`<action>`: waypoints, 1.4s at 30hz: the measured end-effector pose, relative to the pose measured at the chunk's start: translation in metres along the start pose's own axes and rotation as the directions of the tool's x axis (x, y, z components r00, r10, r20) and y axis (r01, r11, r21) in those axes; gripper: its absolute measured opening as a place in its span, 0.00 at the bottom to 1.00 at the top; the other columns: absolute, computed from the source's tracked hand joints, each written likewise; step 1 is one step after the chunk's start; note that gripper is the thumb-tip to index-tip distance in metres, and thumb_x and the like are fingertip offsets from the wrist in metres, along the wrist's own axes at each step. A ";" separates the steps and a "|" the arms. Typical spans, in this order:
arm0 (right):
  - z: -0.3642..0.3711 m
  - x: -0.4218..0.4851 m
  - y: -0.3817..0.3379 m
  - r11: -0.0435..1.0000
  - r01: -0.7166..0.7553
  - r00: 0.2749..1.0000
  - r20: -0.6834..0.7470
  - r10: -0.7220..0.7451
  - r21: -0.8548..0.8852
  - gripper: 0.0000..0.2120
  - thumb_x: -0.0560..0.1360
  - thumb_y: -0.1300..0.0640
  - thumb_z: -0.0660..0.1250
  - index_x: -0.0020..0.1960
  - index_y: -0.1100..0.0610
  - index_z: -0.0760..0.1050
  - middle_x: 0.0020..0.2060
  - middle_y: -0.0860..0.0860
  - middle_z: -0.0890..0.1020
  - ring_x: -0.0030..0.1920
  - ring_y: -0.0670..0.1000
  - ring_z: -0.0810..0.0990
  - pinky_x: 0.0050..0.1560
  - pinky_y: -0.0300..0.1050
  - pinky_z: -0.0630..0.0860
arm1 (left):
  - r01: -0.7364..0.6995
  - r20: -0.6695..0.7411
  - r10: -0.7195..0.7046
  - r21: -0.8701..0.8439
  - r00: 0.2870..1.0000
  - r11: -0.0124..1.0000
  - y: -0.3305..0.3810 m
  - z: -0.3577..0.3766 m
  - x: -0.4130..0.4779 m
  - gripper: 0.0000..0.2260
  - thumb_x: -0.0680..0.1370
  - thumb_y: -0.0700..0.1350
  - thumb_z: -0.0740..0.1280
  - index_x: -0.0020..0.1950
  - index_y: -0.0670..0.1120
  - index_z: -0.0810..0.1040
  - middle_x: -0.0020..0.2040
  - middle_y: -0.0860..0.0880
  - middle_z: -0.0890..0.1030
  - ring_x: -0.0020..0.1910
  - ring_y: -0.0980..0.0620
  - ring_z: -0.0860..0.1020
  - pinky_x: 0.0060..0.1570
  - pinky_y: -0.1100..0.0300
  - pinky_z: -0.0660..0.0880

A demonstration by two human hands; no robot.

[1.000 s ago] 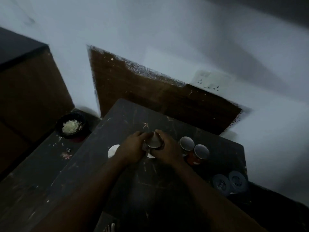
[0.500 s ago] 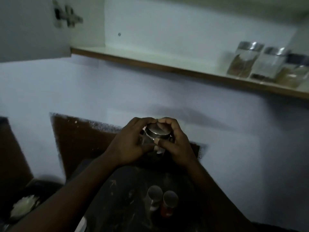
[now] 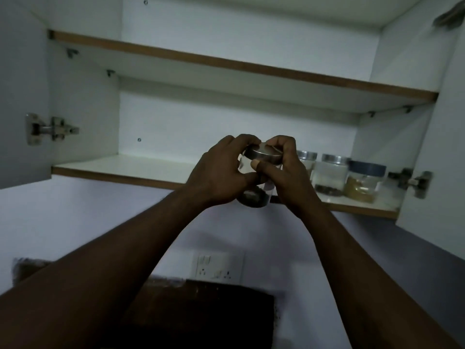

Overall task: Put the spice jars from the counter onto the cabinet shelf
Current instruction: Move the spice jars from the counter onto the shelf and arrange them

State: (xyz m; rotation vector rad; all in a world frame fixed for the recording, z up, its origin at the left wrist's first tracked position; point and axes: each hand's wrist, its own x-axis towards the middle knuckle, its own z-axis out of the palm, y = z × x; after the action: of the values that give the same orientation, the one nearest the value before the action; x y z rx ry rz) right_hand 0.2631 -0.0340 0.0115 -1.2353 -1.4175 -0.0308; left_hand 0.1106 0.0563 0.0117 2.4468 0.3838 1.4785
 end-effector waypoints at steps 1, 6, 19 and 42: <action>-0.009 0.010 0.002 0.999 0.011 1.000 -0.006 -0.011 -0.031 0.21 0.71 0.45 0.72 0.59 0.46 0.68 0.53 0.49 0.80 0.49 0.53 0.83 0.45 0.50 0.81 | 0.000 -0.005 0.000 0.004 1.000 1.000 0.000 0.006 0.012 0.28 0.66 0.65 0.72 0.65 0.64 0.71 0.55 0.58 0.77 0.47 0.59 0.80 0.49 0.52 0.80; -0.043 0.055 0.022 0.990 0.008 0.998 -0.053 -0.016 -0.140 0.14 0.71 0.49 0.77 0.54 0.47 0.77 0.56 0.53 0.77 0.44 0.54 0.84 0.38 0.38 0.79 | 0.060 -0.016 -0.060 -0.003 0.998 0.998 -0.005 0.043 0.060 0.27 0.66 0.65 0.72 0.63 0.63 0.72 0.52 0.61 0.77 0.45 0.62 0.78 0.47 0.57 0.76; -0.054 0.095 0.070 0.760 0.046 0.999 0.041 -0.026 -0.648 0.19 0.76 0.46 0.71 0.66 0.45 0.78 0.57 0.46 0.85 0.55 0.52 0.83 0.57 0.49 0.77 | 0.201 0.023 -0.216 0.271 0.976 0.941 -0.037 0.114 0.091 0.33 0.73 0.60 0.72 0.74 0.56 0.64 0.64 0.47 0.76 0.58 0.45 0.79 0.52 0.53 0.74; 0.189 -0.127 0.070 0.967 0.093 0.968 0.250 -0.032 -0.236 0.12 0.72 0.50 0.71 0.54 0.42 0.73 0.48 0.37 0.81 0.36 0.43 0.80 0.43 0.46 0.80 | 0.371 -0.089 -0.361 0.161 0.928 0.915 -0.110 -0.036 -0.223 0.11 0.78 0.44 0.69 0.58 0.57 0.79 0.53 0.59 0.82 0.50 0.60 0.81 0.46 0.62 0.79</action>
State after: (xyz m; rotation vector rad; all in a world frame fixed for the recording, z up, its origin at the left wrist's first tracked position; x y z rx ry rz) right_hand 0.1431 0.0377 -0.1818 -1.4345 -1.7067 -0.1045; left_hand -0.0313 0.0834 -0.1935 2.2929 0.9658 1.4009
